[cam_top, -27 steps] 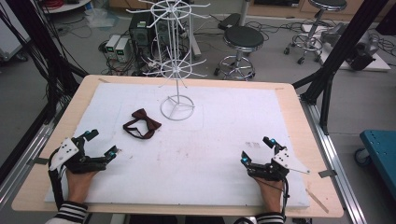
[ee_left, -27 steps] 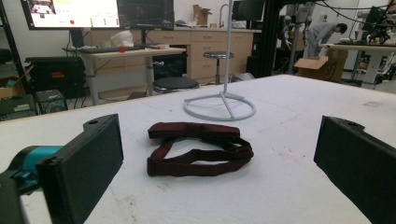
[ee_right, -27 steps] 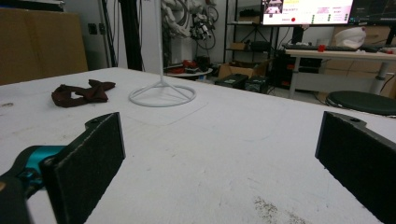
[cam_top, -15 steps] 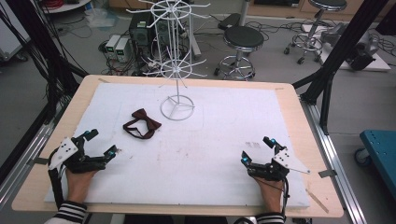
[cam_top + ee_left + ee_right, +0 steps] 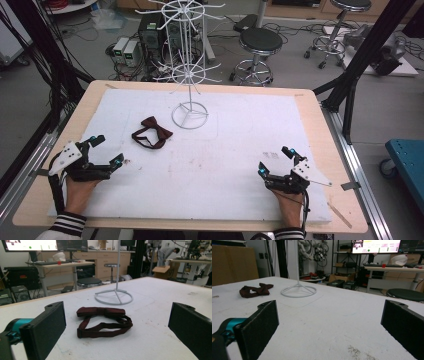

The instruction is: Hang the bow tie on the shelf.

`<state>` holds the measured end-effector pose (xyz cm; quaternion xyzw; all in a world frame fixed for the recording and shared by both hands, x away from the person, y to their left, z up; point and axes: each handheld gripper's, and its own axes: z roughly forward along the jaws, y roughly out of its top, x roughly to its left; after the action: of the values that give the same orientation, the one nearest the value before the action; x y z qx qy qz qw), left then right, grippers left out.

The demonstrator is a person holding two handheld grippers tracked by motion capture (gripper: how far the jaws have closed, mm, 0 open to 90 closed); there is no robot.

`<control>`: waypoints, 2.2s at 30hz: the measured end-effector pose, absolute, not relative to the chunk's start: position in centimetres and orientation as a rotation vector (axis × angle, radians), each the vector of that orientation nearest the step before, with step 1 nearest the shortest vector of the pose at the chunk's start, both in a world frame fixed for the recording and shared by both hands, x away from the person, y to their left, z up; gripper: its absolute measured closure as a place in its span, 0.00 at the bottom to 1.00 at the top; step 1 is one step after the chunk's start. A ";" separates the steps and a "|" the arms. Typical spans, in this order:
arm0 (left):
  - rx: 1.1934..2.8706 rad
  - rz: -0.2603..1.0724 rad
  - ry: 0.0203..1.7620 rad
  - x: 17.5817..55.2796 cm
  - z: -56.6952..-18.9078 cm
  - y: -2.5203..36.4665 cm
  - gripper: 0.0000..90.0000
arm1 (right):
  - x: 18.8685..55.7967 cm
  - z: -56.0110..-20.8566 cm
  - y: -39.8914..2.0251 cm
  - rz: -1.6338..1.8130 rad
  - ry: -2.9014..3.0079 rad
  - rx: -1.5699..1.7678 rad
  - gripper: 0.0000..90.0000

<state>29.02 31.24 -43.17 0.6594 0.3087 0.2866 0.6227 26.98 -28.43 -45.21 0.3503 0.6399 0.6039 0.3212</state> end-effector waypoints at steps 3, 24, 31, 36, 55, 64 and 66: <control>1.550 0.646 0.702 29.5 -42.4 31.2 0.02 | 27.0 -45.2 -28.4 1.586 1.679 0.920 0.01; 1.796 0.551 0.601 34.3 -37.3 29.7 0.02 | 27.0 -45.2 -28.5 1.586 1.681 0.926 0.01; 1.874 0.516 0.582 36.0 -36.5 29.3 0.02 | 27.0 -45.2 -28.5 1.587 1.679 0.924 0.01; 1.940 0.500 0.563 37.4 -36.0 28.9 0.02 | 27.0 -45.2 -28.4 1.586 1.680 0.920 0.01; 2.197 0.463 0.436 42.5 -34.9 25.8 0.02 | 27.0 -45.2 -28.5 1.586 1.679 0.924 0.01; 2.292 0.421 0.349 44.3 -34.8 23.6 0.02 | 27.0 -45.2 -28.5 1.587 1.681 0.923 0.01; 2.295 0.422 0.331 44.6 -35.1 23.3 0.02 | 27.0 -45.2 -28.5 1.583 1.677 0.916 0.01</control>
<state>44.65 23.29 -35.05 0.8997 0.1297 0.1656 0.3824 27.00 -28.49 -45.21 0.3492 0.6392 0.6036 0.3242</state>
